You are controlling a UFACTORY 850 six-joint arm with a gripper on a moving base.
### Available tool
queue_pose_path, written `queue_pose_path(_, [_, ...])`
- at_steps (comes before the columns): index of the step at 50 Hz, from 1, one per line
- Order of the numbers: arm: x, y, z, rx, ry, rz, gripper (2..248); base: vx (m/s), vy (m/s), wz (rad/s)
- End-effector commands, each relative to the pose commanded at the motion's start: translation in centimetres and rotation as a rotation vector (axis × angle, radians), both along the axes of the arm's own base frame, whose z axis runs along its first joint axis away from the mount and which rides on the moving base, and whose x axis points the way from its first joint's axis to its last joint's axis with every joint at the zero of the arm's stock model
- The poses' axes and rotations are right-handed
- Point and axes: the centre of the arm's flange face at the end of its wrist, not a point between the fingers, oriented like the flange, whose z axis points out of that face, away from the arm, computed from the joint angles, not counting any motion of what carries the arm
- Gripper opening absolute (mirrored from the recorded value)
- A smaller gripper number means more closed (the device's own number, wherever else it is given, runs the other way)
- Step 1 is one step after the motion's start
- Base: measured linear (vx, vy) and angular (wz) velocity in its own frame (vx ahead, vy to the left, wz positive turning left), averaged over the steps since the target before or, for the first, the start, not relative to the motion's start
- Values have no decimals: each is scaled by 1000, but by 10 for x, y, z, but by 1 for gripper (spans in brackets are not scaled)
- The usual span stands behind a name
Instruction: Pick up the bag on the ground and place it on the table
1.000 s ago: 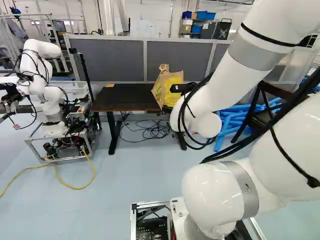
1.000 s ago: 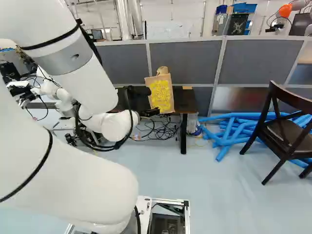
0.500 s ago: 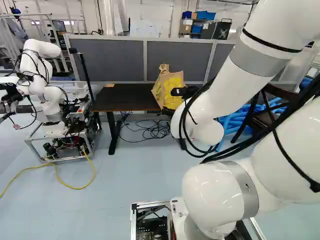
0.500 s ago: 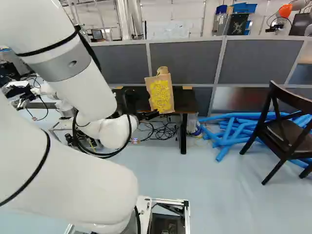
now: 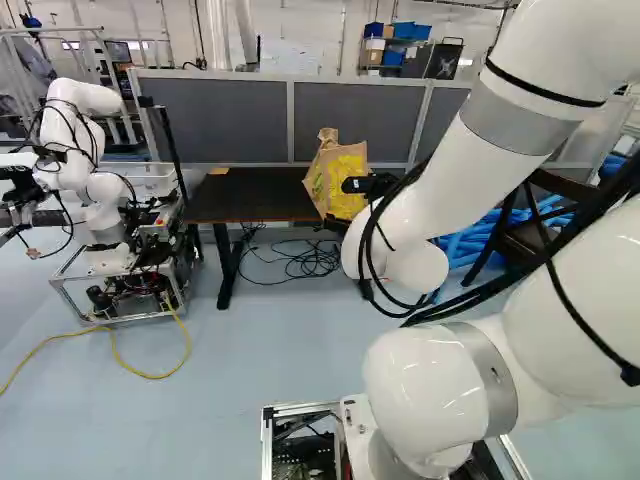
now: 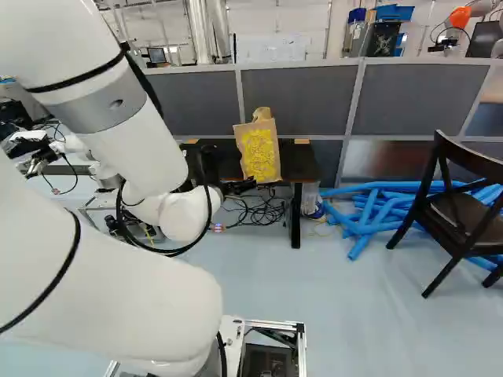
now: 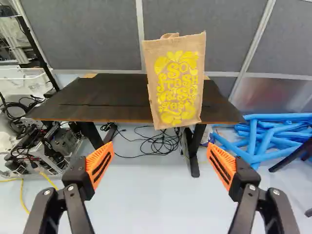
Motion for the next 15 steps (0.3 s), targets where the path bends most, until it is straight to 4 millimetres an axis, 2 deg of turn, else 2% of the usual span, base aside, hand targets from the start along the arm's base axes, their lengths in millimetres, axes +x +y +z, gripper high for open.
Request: queue_pose_path(15, [0, 0, 0, 0, 0, 0, 247, 0, 0, 0])
